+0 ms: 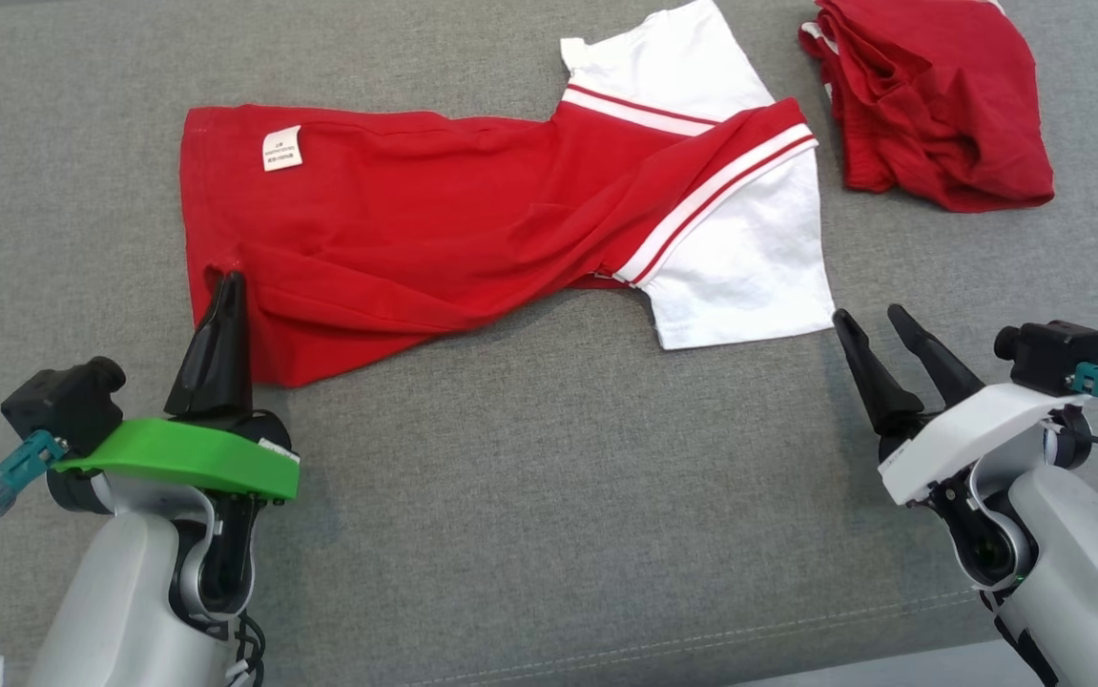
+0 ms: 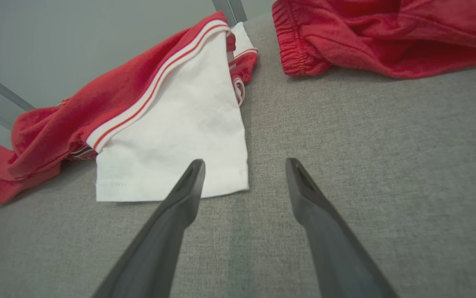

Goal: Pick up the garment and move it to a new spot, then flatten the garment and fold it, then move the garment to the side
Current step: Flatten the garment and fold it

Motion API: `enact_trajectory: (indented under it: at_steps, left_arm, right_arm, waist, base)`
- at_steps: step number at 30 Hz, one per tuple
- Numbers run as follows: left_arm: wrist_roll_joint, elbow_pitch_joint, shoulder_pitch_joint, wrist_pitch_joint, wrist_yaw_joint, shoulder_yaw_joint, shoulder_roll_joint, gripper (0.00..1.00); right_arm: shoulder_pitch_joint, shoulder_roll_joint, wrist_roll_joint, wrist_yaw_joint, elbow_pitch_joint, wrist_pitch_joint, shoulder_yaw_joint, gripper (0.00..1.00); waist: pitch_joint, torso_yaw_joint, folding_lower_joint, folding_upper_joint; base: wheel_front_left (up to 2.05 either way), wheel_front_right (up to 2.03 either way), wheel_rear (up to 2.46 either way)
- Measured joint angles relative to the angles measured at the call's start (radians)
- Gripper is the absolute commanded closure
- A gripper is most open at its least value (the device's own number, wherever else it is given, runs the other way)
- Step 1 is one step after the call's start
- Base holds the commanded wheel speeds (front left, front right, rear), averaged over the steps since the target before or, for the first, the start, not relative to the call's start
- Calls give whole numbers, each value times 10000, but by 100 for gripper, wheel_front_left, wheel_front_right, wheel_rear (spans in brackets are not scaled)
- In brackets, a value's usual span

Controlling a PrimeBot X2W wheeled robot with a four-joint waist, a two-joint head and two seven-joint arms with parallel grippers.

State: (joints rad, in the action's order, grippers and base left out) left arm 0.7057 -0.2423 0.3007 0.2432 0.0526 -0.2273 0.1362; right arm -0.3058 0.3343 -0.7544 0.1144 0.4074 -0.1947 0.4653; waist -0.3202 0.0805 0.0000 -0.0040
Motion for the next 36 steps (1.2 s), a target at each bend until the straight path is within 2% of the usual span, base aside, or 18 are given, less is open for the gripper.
enact_trajectory:
  at_steps: [15,17,18,20,22,23,24,30,36]
  left_arm:
    - [-242,276,8,44,4,-29,-38,100]
    - [-244,278,9,44,4,-8,-38,100]
    - [-244,282,9,44,4,-6,-36,100]
    - [-244,299,9,44,4,-2,-38,100]
    - [-245,301,9,46,4,4,-38,100]
    - [-245,303,9,46,6,6,-38,100]
    - [-251,305,9,50,8,6,-38,100]
    - [-192,512,17,56,104,288,-190,100]
    - [255,1179,107,79,280,807,-393,100]
  right_arm:
    - [-508,-144,17,86,869,-88,79,2]
    - [-646,-153,-36,86,963,-88,127,11]
    - [-700,-163,-38,86,1011,-88,153,21]
    - [-776,-173,-38,86,1089,-90,209,51]
    - [-808,-178,-40,86,1166,-150,265,65]
    - [-820,-178,-38,86,1175,-159,297,86]
    - [-840,-176,-36,86,1175,-161,322,100]
    - [-1099,-194,-33,86,811,-454,123,100]
    - [-1731,-163,-134,88,-970,-602,-435,100]
  waist:
    - [-515,-655,0,0]
    - [-552,-692,0,0]
    - [-562,-701,0,0]
    - [-574,-706,0,0]
    - [-581,-702,0,0]
    - [-584,-699,0,0]
    - [-587,-695,0,0]
    - [-525,-644,0,0]
    - [-233,-544,0,0]
  base:
    - [0,0,0]
    - [0,0,0]
    - [0,0,0]
    - [0,0,0]
    - [0,0,0]
    - [0,0,0]
    - [0,0,0]
    - [0,0,0]
    - [0,0,0]
